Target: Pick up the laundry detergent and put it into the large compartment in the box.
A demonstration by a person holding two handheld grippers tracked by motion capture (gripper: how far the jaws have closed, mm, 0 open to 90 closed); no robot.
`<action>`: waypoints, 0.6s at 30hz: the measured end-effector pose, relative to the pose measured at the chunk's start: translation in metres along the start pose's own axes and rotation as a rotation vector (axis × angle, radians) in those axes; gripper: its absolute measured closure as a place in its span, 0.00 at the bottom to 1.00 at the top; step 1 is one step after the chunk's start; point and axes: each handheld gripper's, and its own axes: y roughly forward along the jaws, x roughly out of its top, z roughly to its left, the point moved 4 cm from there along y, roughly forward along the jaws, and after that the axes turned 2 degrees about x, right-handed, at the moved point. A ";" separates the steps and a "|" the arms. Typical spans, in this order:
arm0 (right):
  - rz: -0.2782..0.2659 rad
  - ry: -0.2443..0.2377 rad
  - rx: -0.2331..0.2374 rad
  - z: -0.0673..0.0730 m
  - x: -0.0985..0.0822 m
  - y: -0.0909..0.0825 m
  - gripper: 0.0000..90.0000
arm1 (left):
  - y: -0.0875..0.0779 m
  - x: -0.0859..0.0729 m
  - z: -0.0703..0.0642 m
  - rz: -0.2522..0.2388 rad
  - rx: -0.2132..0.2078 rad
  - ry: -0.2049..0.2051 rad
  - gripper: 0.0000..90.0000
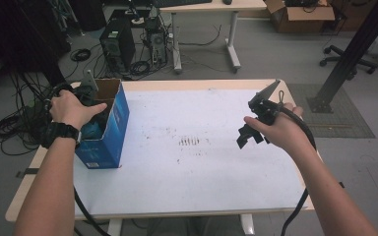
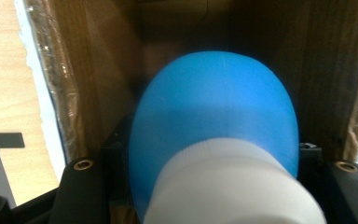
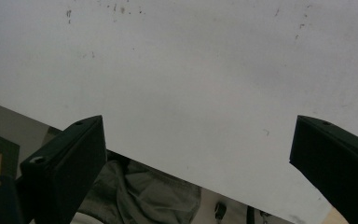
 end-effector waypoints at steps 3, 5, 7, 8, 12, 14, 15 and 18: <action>0.000 0.004 -0.001 -0.001 0.000 0.000 0.04 | 0.001 0.000 0.000 -0.004 0.000 -0.002 0.41; 0.001 0.007 0.001 -0.001 0.000 0.001 0.04 | 0.001 0.001 0.000 -0.001 0.002 0.003 0.41; 0.000 0.006 0.001 -0.002 0.000 0.001 0.04 | 0.001 0.001 0.000 -0.001 0.003 0.003 0.41; 0.000 0.006 0.001 -0.002 0.000 0.001 0.04 | 0.001 0.001 0.000 -0.001 0.003 0.003 0.41; 0.004 0.003 0.002 -0.002 -0.001 0.002 0.04 | 0.002 0.002 -0.001 -0.006 0.005 0.013 0.41; 0.004 0.006 0.003 -0.002 -0.001 0.002 0.04 | 0.002 0.002 -0.001 -0.006 0.005 0.017 0.41; 0.004 0.005 0.002 -0.002 -0.001 0.003 0.04 | 0.002 0.002 -0.002 -0.004 0.003 0.018 0.41; 0.004 0.004 0.004 -0.003 -0.001 0.002 0.04 | 0.001 0.002 -0.001 -0.005 0.007 0.020 0.41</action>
